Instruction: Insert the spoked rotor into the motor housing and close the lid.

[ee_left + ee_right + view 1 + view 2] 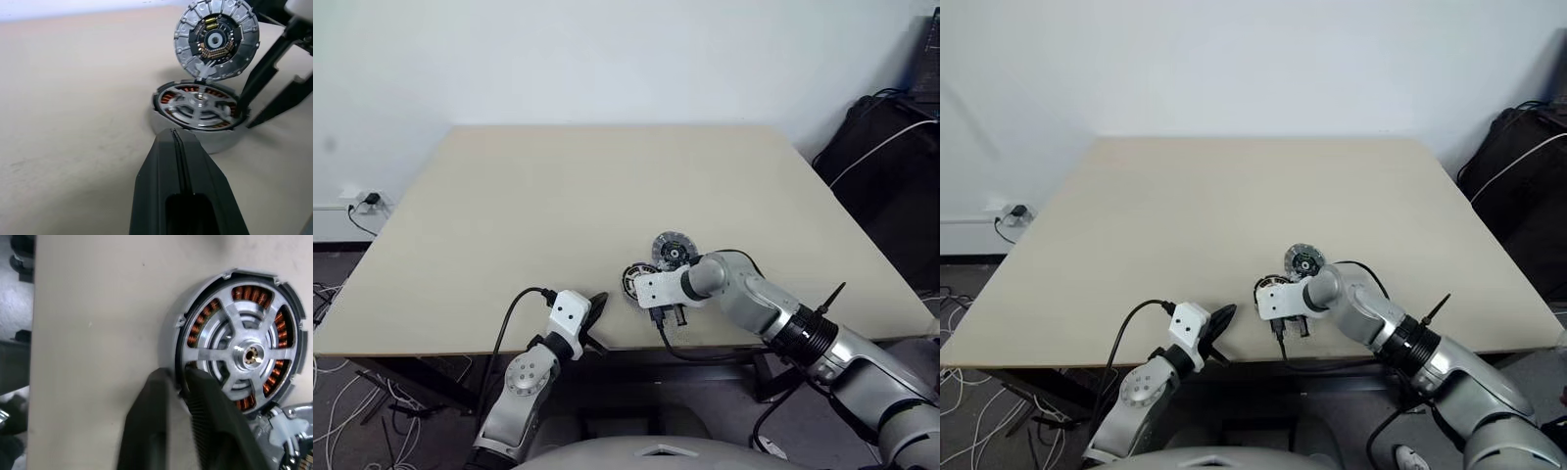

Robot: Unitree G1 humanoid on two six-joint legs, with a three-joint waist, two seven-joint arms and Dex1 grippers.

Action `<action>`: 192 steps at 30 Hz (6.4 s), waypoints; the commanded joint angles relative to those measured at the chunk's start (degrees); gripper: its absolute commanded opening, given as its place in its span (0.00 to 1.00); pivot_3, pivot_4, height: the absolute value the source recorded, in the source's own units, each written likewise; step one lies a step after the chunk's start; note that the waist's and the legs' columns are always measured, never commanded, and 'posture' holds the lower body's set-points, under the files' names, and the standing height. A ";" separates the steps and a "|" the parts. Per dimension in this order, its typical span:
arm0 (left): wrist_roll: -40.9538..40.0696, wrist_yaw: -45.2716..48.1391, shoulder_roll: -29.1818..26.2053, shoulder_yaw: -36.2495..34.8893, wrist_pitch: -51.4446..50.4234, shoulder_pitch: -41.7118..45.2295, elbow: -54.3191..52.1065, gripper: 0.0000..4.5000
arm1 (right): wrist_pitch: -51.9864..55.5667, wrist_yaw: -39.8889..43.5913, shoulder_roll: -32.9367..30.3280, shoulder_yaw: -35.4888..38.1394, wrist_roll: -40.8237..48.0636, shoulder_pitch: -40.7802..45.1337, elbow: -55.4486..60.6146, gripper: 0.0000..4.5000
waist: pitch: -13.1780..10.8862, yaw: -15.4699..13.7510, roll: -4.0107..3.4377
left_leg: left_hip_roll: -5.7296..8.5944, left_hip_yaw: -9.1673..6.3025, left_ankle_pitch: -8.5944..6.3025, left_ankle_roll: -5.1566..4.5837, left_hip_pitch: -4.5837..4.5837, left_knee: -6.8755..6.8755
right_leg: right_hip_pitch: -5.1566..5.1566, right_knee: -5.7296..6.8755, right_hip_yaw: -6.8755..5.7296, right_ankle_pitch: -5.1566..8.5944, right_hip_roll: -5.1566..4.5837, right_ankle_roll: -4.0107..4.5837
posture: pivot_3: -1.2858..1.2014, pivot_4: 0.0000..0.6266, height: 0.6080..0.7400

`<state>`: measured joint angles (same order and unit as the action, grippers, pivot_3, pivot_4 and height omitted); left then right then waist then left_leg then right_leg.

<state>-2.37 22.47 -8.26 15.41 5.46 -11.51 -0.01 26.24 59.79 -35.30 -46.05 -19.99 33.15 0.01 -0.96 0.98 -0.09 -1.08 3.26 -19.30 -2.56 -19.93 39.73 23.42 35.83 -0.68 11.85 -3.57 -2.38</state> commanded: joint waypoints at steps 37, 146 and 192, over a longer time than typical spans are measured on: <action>-0.29 0.32 0.52 0.32 0.64 0.08 -0.13 0.00 | 17.51 -6.96 10.51 14.56 9.85 -4.28 9.91 0.60 | -0.02 0.18 -0.02 | -0.03 -0.01 0.02 0.05 -0.13 0.05 | 0.13 0.05 0.00 -0.06 0.06 0.09 | 0.52 0.00 1.00; -0.04 1.32 -0.72 0.54 -1.31 0.85 -1.00 0.00 | 10.99 -39.05 28.21 32.46 21.20 -18.58 6.13 0.01 | 0.00 0.65 -0.08 | -0.07 0.13 -0.01 0.02 -0.06 -0.06 | 0.16 0.05 0.21 -0.05 0.10 0.05 | 0.52 0.00 1.00; 0.06 1.02 -0.41 0.56 -0.48 1.57 -0.30 0.00 | -3.10 -24.65 13.73 30.37 28.33 -30.25 18.68 0.01 | -0.02 -0.29 0.02 | -0.06 0.14 -0.02 0.01 -0.02 -0.04 | 0.11 0.03 0.20 -0.02 0.09 0.01 | 0.52 0.00 1.00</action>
<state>-2.35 23.70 -9.04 16.19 3.97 -10.62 0.43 24.52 35.66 -21.95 -17.12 8.06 2.42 18.13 -0.99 0.70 -0.07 -1.14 3.39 -19.32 -2.56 -19.95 39.69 23.53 35.85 -0.48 11.83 -3.47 -2.37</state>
